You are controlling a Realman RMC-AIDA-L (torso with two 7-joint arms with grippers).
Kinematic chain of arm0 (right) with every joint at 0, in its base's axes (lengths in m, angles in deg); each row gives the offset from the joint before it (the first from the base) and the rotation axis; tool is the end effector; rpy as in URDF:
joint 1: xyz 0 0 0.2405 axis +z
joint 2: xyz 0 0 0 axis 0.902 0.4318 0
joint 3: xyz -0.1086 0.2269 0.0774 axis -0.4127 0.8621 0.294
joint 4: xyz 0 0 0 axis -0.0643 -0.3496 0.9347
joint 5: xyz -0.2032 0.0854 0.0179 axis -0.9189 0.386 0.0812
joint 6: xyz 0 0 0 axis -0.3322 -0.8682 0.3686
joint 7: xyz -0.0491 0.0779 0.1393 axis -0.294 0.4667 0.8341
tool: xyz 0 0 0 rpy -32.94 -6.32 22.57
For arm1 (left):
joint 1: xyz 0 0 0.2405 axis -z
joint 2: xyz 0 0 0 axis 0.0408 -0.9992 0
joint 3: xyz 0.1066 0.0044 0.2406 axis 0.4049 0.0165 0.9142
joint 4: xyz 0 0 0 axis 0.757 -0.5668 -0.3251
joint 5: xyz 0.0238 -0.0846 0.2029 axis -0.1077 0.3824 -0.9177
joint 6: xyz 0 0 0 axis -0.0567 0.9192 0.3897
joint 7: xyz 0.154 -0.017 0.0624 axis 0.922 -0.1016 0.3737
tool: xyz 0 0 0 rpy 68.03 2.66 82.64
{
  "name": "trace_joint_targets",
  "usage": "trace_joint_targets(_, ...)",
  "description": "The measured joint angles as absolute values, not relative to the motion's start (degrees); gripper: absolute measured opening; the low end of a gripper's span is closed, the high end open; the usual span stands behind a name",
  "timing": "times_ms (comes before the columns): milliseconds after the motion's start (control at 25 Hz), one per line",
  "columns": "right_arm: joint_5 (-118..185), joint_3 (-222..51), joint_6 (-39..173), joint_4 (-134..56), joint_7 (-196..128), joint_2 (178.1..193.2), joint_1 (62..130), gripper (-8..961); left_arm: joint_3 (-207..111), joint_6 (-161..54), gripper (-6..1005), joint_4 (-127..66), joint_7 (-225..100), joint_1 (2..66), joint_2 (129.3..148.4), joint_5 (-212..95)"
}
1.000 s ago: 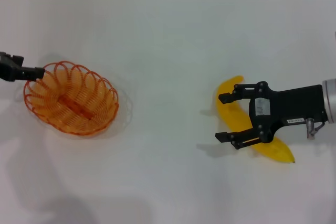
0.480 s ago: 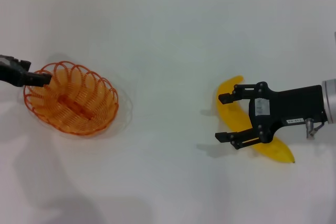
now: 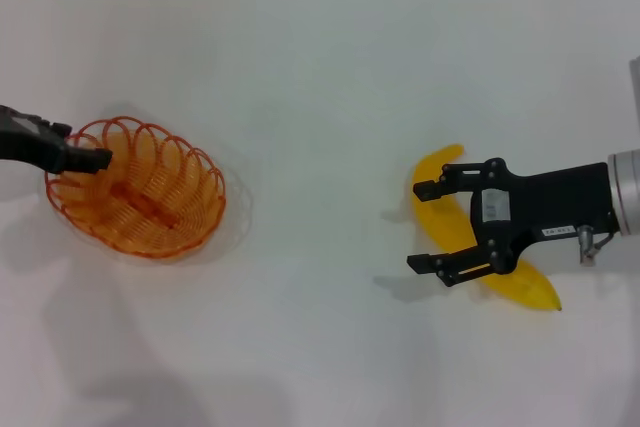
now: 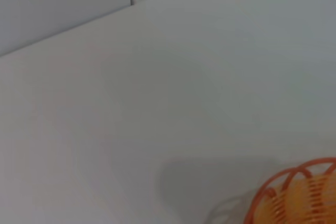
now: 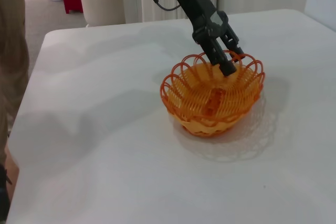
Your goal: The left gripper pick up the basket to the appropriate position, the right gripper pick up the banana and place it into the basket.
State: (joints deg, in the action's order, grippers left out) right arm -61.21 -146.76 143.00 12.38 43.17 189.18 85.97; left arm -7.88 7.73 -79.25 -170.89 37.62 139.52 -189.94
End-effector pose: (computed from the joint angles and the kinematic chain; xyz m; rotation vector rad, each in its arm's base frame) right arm 0.2578 0.3269 -0.0345 -2.9465 0.2321 0.3118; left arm -0.3136 0.4208 0.0346 -2.4149 -0.8487 0.1229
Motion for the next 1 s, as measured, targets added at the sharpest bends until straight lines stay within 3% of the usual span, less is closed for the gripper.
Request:
trace_joint_targets(200,-61.3,-146.8,143.0,11.3,43.2,189.18,86.5,875,-7.8,6.8,721,-78.6,-170.7,38.0,140.07,-191.1)
trace_joint_targets(760,-62.7,-146.2,142.9,9.7,43.5,189.18,87.5,872,-8.3,6.3,598,-77.8,-169.3,38.1,140.08,-190.5)
trace_joint_targets(1000,-62.7,-146.2,142.2,9.5,43.8,189.18,87.5,871,-8.0,6.2,461,-77.8,-169.3,38.1,139.98,-190.6)
